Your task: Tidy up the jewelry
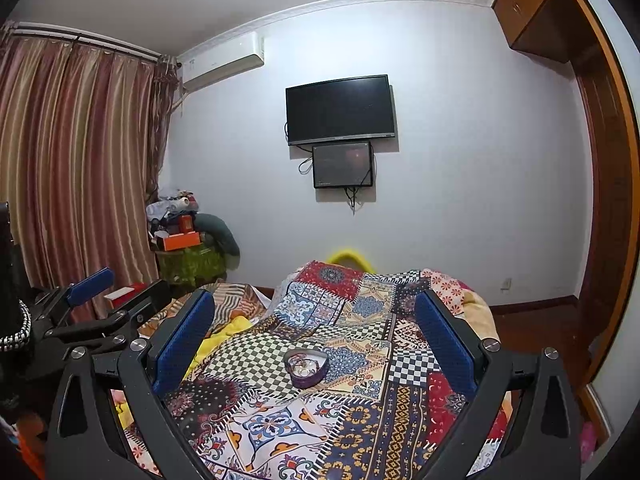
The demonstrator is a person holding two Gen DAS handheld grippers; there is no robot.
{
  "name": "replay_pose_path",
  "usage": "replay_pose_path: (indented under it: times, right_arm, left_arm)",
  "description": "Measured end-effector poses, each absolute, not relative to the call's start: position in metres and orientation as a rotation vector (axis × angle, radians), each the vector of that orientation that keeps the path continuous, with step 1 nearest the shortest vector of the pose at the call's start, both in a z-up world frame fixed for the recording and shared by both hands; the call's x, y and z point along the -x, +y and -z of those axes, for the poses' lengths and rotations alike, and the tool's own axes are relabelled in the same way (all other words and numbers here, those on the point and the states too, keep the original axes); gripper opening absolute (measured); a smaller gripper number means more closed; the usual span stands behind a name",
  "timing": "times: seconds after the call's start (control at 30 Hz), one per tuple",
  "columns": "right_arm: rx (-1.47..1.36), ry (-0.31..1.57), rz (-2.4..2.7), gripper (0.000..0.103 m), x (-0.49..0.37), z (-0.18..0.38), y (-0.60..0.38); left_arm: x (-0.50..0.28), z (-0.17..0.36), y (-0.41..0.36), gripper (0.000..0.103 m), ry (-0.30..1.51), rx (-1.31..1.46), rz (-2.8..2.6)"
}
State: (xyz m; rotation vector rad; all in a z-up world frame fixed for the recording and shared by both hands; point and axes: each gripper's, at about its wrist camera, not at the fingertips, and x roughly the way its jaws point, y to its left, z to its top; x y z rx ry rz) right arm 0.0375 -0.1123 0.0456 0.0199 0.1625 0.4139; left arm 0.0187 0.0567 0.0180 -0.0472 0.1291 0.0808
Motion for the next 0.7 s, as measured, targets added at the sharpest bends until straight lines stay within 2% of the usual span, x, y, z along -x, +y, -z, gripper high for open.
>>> replay_pose_path:
  times: [0.7]
  right_arm:
    - [-0.037,0.183,-0.402,0.099,-0.0427,-0.0422,-0.1149]
  left_arm:
    - [-0.0258,-0.0108,0.0503,0.096,0.151,0.023,-0.06]
